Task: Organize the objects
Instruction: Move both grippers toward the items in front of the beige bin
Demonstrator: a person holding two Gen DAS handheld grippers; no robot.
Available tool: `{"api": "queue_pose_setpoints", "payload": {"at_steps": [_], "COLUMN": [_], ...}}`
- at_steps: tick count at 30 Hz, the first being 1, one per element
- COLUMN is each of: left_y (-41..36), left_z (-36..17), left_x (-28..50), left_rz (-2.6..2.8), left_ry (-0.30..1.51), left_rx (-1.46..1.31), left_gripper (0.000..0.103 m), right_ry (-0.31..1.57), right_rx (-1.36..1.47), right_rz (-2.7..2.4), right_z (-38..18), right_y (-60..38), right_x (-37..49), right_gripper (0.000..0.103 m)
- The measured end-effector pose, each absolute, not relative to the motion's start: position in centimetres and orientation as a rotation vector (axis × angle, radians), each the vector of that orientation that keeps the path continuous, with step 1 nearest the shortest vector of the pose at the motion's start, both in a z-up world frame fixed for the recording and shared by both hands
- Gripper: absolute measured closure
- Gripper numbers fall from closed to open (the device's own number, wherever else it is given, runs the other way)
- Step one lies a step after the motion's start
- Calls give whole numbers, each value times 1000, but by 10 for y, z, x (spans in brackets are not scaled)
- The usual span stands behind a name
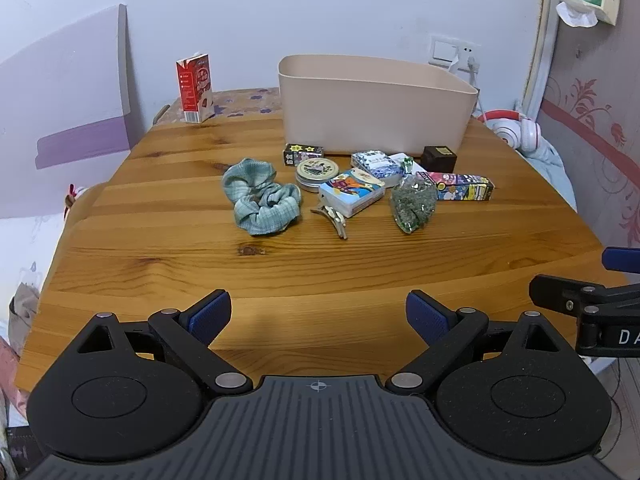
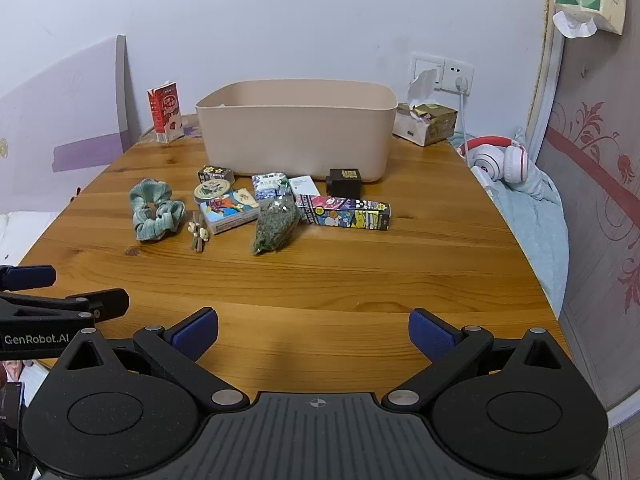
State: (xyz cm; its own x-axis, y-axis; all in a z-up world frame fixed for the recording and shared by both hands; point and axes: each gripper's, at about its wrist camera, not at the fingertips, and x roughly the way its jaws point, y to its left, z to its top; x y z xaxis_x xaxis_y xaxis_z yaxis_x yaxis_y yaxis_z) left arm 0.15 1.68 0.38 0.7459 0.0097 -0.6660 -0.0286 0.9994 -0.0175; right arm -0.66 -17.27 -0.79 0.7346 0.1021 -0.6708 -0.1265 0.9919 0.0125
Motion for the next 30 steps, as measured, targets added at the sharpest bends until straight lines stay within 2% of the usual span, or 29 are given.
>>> {"api": "queue_pose_setpoints", "payload": {"at_steps": [30], "left_y": [29], "left_z": [-7], "left_x": [35], "left_rz": [28], "left_ry": [748], "left_rx": [-24], "left_gripper": [7], "right_ry": [731], "right_rx": [-92], "right_rz": [127], "right_z": [-18], "right_y": [-164], "right_x": [21], "right_gripper": [0]}}
